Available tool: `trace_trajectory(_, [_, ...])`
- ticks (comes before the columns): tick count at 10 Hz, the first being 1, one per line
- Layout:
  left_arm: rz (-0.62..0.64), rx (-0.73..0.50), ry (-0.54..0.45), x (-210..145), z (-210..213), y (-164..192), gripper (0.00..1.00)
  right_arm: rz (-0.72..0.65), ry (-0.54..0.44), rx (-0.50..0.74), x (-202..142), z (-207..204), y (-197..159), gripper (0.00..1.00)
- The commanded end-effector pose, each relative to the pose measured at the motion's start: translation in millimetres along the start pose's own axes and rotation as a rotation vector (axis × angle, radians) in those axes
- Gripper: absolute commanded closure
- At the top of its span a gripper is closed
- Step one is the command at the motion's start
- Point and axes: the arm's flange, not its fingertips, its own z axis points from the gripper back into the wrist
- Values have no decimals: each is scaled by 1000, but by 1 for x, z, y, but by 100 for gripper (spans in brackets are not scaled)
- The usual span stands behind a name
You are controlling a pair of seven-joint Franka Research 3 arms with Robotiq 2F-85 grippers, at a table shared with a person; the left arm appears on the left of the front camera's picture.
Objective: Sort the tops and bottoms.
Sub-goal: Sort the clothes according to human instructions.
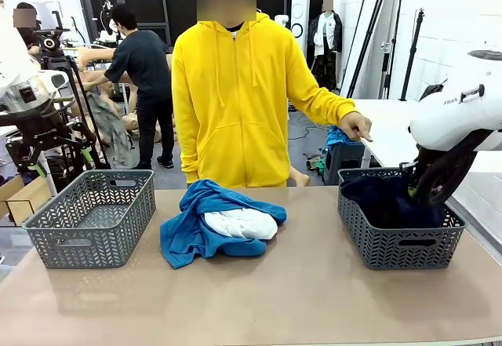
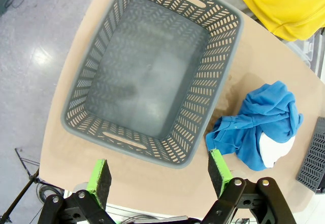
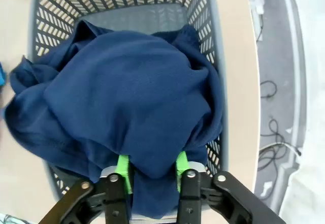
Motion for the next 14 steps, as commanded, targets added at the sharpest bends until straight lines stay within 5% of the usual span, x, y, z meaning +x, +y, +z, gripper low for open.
trace_trajectory(1, [11,-8,8,-1,1,1,0,32,-18,-20,8,17,4,5])
trace_trajectory(9, [11,-8,8,-1,1,1,0,29,-174,-9,-7,109,-2,0])
trace_trajectory(12, [11,-8,8,-1,1,1,0,-74,-224,-100,-26,171,-49,0])
trace_trajectory(14, [11,-8,8,-1,1,1,0,-137,-228,-83,-31,177,-74,0])
